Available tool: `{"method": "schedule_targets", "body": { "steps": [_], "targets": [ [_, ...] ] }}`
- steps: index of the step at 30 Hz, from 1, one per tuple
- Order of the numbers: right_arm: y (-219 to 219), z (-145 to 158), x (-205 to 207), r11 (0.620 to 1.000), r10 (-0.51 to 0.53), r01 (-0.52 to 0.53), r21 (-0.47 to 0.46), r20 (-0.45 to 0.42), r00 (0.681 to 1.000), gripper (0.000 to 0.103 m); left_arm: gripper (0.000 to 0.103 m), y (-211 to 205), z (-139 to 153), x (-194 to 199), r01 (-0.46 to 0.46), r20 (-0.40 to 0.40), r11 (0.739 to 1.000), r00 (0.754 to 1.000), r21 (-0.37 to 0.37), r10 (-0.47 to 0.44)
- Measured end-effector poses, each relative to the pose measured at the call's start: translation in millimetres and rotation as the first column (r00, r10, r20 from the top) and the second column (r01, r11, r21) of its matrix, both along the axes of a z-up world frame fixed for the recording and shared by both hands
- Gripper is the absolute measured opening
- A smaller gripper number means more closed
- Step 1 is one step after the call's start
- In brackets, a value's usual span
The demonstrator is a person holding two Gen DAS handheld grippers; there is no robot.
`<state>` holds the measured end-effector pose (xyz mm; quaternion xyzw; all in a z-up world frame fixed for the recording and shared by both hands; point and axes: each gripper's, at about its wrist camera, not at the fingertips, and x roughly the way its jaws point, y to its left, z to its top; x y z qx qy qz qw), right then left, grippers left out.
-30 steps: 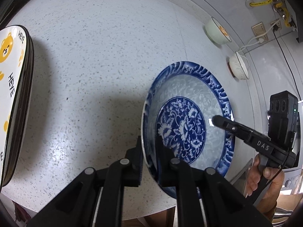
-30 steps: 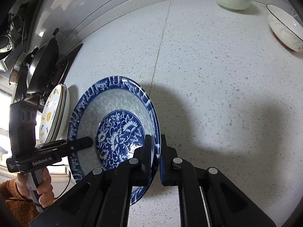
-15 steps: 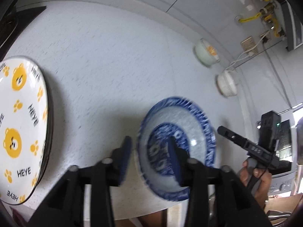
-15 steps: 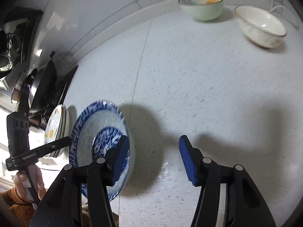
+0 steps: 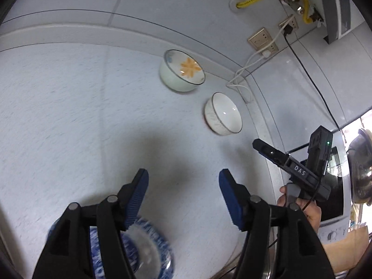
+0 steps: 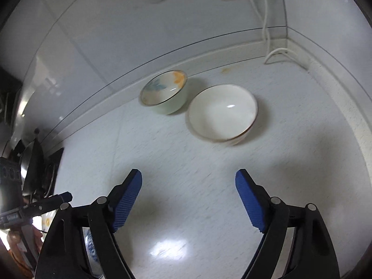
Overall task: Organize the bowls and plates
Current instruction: 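Move the right gripper to the white brown-rimmed bowl and grasp its rim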
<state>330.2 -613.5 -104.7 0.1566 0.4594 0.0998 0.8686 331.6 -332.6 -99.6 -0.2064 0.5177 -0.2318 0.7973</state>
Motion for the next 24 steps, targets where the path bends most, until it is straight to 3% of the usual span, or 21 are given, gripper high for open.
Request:
{"method": "schedule_targets", "body": {
  "steps": [11,14,24],
  "targets": [
    [-52,-23,74,1.0,-0.014,0.013,-0.024,-0.065,0.998,0.085,0.062,-105,-45,111,-0.001,-0.081,1.0,0.997,0.022,0.002],
    [-60,-28,90,0.999,-0.034,0.031,-0.045,-0.07,0.997,0.092,0.062,-124,-57,131,-0.004,-0.1,0.999,0.995,0.043,0.008],
    [-71,-47,126,0.997,-0.02,0.012,-0.075,-0.113,0.993,0.092,0.06,-150,-78,166,-0.018,-0.137,0.995,0.99,0.101,0.032]
  ]
}}
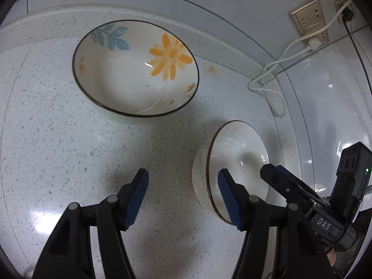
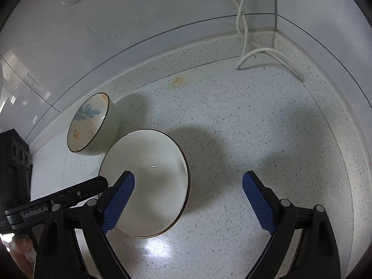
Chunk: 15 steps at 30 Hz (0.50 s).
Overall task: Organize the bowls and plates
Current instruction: 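Move the right gripper to the white brown-rimmed bowl and grasp its rim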
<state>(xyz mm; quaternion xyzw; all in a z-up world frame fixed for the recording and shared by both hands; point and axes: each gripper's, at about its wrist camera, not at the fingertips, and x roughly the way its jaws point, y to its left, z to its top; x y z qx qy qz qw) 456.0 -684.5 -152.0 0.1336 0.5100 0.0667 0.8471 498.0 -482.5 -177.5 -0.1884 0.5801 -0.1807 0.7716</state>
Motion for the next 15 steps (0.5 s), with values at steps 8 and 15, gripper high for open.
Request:
{"method": "schedule_targets", "body": {
  "steps": [8,15],
  "targets": [
    [8,-19,15,0.998,0.025,-0.029,-0.057,-0.063,0.998,0.042,0.052,-12,-17,10,0.004,-0.028,1.0,1.0,0.012,-0.004],
    [16,-29,21,0.999,0.034,-0.036,-0.017,-0.073,0.997,0.012,0.015,-18,-20,18,0.056,-0.048,0.997,0.997,-0.059,-0.059]
  ]
}}
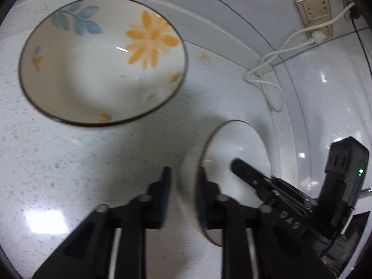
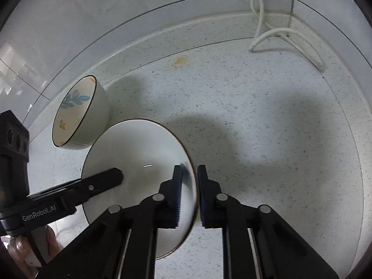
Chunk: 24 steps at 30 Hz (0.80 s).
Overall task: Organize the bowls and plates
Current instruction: 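Move the right gripper to the white brown-rimmed bowl and grasp its rim, then lower the white bowl into the blue-and-white bowl and open the right gripper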
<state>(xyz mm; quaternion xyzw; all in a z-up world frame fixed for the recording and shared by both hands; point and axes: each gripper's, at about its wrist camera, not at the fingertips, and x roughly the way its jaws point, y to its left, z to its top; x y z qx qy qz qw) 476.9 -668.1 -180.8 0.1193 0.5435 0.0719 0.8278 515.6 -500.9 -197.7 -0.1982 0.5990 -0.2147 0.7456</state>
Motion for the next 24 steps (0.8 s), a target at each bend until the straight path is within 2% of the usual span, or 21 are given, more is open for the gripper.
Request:
{"method": "schedule_targets", "body": {
  "steps": [2,7,10,18,24],
  "targets": [
    [3,-2,0,1.0,-0.002,0.002,0.008,-0.006,1.0,0.012,0.014,2,2,-4,0.0,-0.002,1.0,1.0,0.015,0.0],
    [11,-6,-16,0.998,-0.01,0.012,0.06,-0.029,1.0,0.011,0.014,23,5,-24,-0.018,-0.042,1.0,0.999,-0.001,0.018],
    [24,1,-37,0.997,-0.013,0.015,0.071,-0.023,1.0,0.011,0.014,40,21,-42,-0.029,-0.032,1.0,0.999,-0.005,0.028],
    [86,73,-112,0.998,0.018,-0.024,0.06,0.103,0.995,0.01,0.014,116,104,-116,-0.045,0.083,0.997,0.995,-0.056,0.049],
    [151,110,-181,0.996,0.047,-0.058,0.069,0.152,0.987,0.01,0.015,194,135,-184,-0.042,0.084,0.997,0.995,-0.072,0.048]
  ]
}}
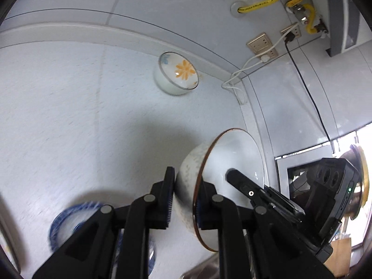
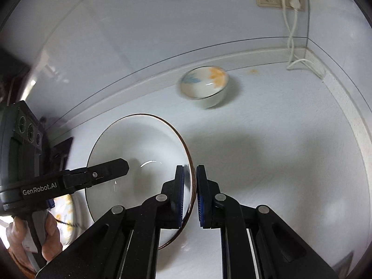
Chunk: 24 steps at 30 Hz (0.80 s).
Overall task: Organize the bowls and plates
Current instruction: 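Lower the white bowl into the blue-and-white bowl and open the right gripper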
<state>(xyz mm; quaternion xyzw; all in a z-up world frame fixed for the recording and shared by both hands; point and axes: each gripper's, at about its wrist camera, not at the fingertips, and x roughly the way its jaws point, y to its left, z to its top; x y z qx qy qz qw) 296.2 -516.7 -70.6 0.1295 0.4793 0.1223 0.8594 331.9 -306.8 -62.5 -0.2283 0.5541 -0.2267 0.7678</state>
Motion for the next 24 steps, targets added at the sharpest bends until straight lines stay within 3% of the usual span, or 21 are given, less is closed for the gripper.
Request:
{"method": "schedule_targets", "body": {
  "steps": [4,9,13,17,24],
  "targets": [
    [45,1,-40,0.999,0.055,-0.055,-0.002,-0.021,0.998,0.01,0.015,44,0,-46,-0.011,0.0,1.0,1.0,0.024,0.011],
    [87,-38,-70,0.993,0.119,-0.12,-0.007,-0.12,0.986,0.01,0.015,84,-45,-82,-0.049,-0.077,0.998,0.996,0.042,0.052],
    [103,-77,-72,0.99,0.135,-0.142,-0.024,-0.197,0.971,0.01,0.014,92,-84,-98,-0.076,-0.117,0.995,0.99,0.06,0.083],
    [112,-97,-69,0.985,0.152,-0.165,-0.04,-0.221,0.963,0.01,0.014,96,-112,-103,-0.103,-0.145,0.992,0.983,0.074,0.113],
    [117,-114,-71,0.981,0.176,-0.189,-0.035,-0.231,0.957,0.011,0.013,89,-116,-104,-0.085,-0.107,0.985,0.989,0.149,0.102]
  ]
}}
